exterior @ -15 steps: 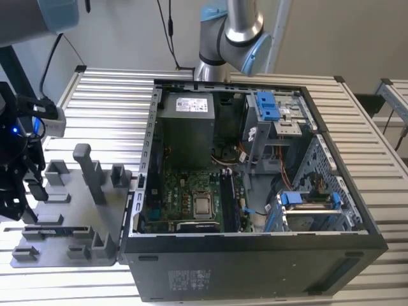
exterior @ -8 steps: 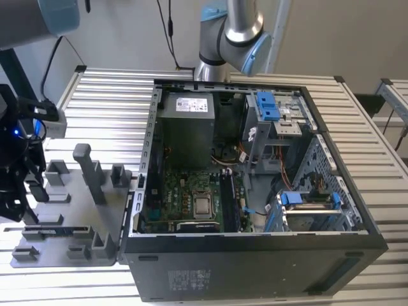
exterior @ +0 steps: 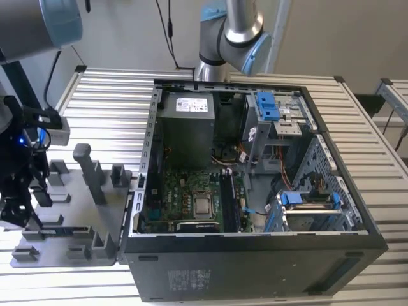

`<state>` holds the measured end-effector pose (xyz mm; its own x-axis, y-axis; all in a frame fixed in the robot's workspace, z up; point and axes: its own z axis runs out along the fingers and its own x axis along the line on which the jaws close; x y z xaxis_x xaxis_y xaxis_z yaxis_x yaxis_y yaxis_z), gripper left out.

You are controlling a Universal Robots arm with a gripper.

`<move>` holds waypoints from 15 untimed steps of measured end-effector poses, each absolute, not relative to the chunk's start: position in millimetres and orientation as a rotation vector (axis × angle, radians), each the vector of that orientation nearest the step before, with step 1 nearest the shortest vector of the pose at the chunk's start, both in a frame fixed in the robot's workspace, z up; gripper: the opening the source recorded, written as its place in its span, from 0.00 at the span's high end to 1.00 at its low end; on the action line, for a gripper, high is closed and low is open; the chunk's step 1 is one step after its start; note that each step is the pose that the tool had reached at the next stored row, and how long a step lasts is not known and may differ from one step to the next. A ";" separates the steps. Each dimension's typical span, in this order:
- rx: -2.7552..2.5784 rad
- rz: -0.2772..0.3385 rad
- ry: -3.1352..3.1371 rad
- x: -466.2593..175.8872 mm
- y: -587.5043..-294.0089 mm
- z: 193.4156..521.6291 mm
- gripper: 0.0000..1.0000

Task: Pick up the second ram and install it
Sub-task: 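Pick up the second ram and move it above second insertion slot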

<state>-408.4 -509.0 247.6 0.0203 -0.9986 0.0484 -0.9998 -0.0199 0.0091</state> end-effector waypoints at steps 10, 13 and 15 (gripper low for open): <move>2.223 0.046 -2.163 -408.5 -509.0 232.0 0.52; 2.223 0.046 -2.163 -408.4 -509.0 229.6 0.52; 2.223 0.046 -2.164 -408.4 -509.0 228.3 0.52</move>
